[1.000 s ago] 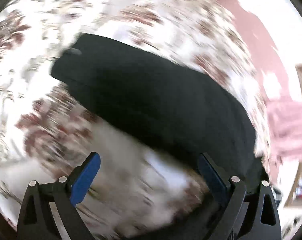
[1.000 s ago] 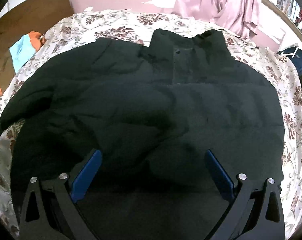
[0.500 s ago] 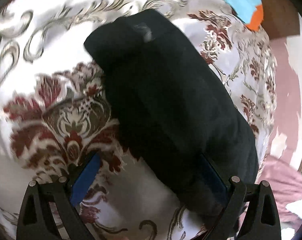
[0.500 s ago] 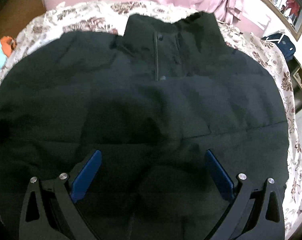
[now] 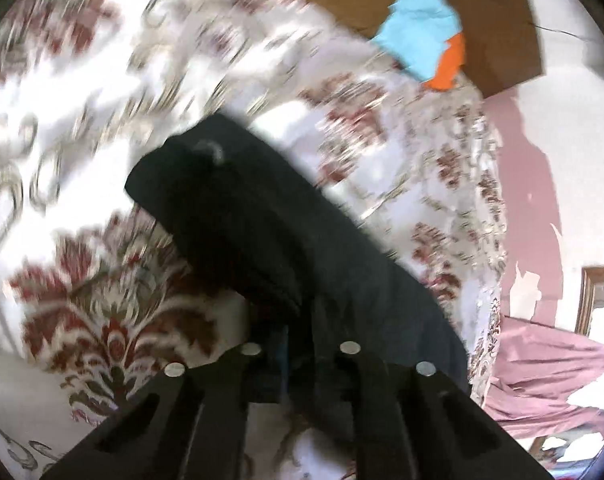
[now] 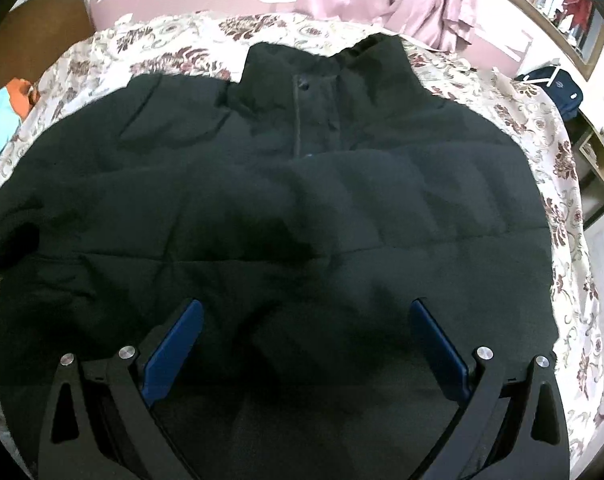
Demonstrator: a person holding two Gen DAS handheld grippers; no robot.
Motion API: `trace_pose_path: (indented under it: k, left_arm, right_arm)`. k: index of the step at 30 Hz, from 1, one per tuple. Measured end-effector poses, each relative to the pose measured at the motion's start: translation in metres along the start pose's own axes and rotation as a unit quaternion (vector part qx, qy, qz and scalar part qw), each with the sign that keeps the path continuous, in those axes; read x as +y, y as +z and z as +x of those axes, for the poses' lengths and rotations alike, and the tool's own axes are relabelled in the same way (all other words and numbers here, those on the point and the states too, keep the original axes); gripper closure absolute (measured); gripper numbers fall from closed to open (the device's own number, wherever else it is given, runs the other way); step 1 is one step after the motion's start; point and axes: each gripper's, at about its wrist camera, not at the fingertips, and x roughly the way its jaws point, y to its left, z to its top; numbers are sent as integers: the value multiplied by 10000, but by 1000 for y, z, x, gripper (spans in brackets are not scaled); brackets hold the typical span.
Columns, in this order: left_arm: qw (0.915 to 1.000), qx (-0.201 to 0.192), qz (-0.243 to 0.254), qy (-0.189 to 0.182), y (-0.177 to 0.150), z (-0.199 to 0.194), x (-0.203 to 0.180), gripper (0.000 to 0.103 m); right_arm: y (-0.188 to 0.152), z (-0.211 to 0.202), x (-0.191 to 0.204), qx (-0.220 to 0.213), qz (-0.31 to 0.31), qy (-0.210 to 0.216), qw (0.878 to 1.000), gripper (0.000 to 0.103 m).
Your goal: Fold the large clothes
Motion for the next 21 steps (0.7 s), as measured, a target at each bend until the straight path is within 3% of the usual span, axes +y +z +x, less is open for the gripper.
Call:
trace_pose_path:
  k: [5, 8, 11, 14, 15, 20, 21]
  left_arm:
    - [9911, -513, 1206, -226, 5, -36, -69, 97]
    - [9720, -713, 2197, -440, -3, -60, -120, 98]
    - [9328, -951, 3370, -847, -25, -89, -180, 98]
    - [8914, -936, 4275, -1177, -60, -107, -227, 98]
    - [8812, -911, 4477, -1217, -71, -110, -237, 98]
    - [8200, -463, 5455, -1670, -149, -117, -282, 98]
    - [8008, -290, 5704, -1804, -172, -116, -289, 98]
  right_arm:
    - [3, -18, -16, -171, 149, 11, 9997, 2]
    - [0, -23, -29, -184, 337, -52, 9993, 2]
    - [-5, -28, -39, -219, 496, -118, 9985, 2]
    - [-15, -30, -49, -230, 654, -197, 9974, 2]
    - [-17, -30, -52, -217, 693, -216, 9971, 2]
    - [-37, -29, -72, -170, 1060, -227, 9940, 2]
    - [-39, -29, -75, -189, 1117, -238, 9933, 2]
